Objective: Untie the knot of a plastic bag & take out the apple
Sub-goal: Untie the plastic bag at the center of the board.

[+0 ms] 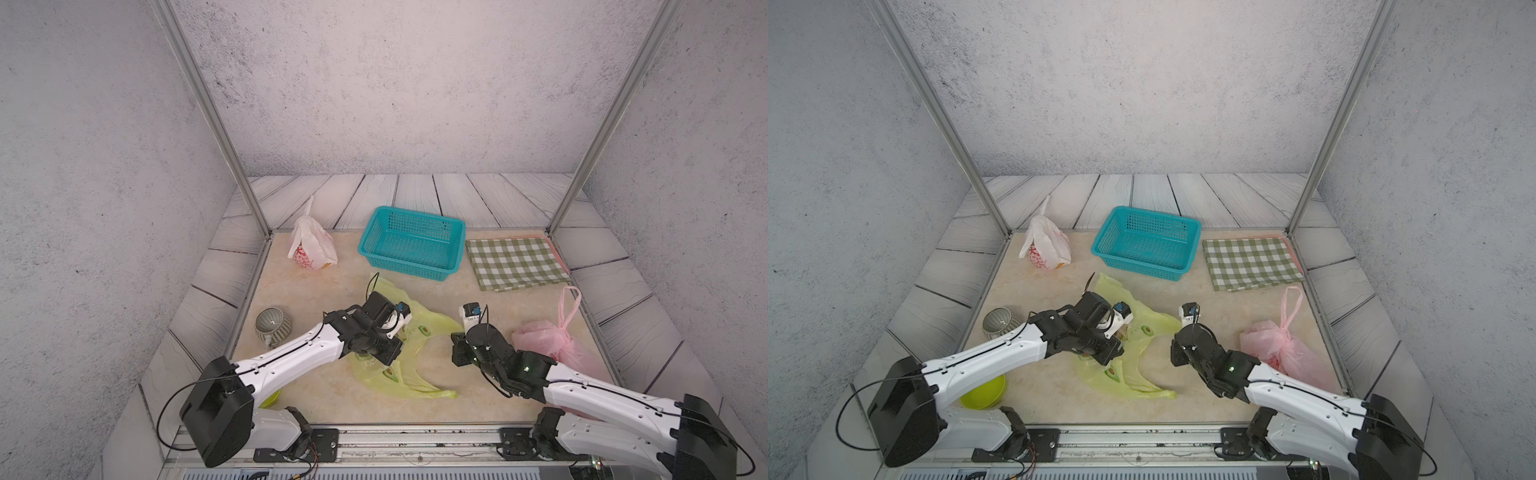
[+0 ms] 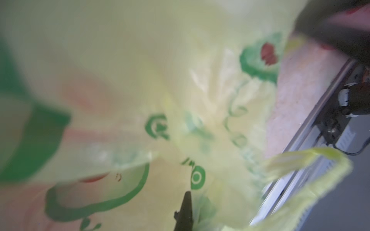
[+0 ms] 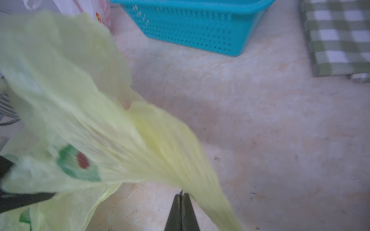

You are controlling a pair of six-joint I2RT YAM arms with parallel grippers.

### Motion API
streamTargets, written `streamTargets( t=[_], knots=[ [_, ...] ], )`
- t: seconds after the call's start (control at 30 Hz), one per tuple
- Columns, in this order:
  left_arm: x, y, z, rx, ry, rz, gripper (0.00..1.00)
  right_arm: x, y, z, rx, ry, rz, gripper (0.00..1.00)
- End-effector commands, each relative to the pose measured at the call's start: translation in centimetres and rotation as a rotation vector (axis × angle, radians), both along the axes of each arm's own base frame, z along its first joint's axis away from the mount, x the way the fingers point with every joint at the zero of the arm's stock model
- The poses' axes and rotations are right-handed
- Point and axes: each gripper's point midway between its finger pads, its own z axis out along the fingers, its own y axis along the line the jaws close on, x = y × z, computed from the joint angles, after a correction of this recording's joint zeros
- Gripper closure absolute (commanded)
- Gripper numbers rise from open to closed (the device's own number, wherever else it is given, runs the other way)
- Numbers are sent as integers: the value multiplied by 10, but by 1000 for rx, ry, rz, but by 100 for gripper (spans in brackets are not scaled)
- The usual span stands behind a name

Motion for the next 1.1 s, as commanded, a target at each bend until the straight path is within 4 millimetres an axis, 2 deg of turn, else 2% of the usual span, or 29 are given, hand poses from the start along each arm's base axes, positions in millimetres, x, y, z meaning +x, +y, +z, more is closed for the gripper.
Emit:
streamTargets(
  t=[0.0,0.13,0.23,0.33,0.43,0.53,0.63,0.7,0.83,0.97,1.07],
  knots=[
    [0,-9,-18,-2,40,23,100,14,-32,5,-113,-47,-75,100],
    [-7,-17,-32,18,71,-5,100,29,-31,18,-103,-64,-58,100],
    [-7,-18,-32,13,66,2,100,22,-11,22,-62,-10,46,100],
    [-5,-19,-30,16,57,1,100,-5,25,15,94,74,240,96],
    [-3,-23,-30,7,54,-1,100,-38,52,2,238,133,383,99],
    [-2,-28,-34,-6,68,-7,100,-66,68,-17,239,146,477,100],
    [-1,-33,-38,-10,80,-17,100,-78,73,-26,272,140,494,100],
    [1,-34,-34,-15,69,-15,100,-83,73,-29,280,129,491,100],
    [4,-35,-13,-42,27,-14,100,-85,77,-26,248,70,500,100],
    [5,-37,-1,-53,27,-25,100,-74,79,-22,274,10,451,100],
    [5,-39,2,-60,24,-25,100,-68,83,-30,279,18,420,100]
  ],
)
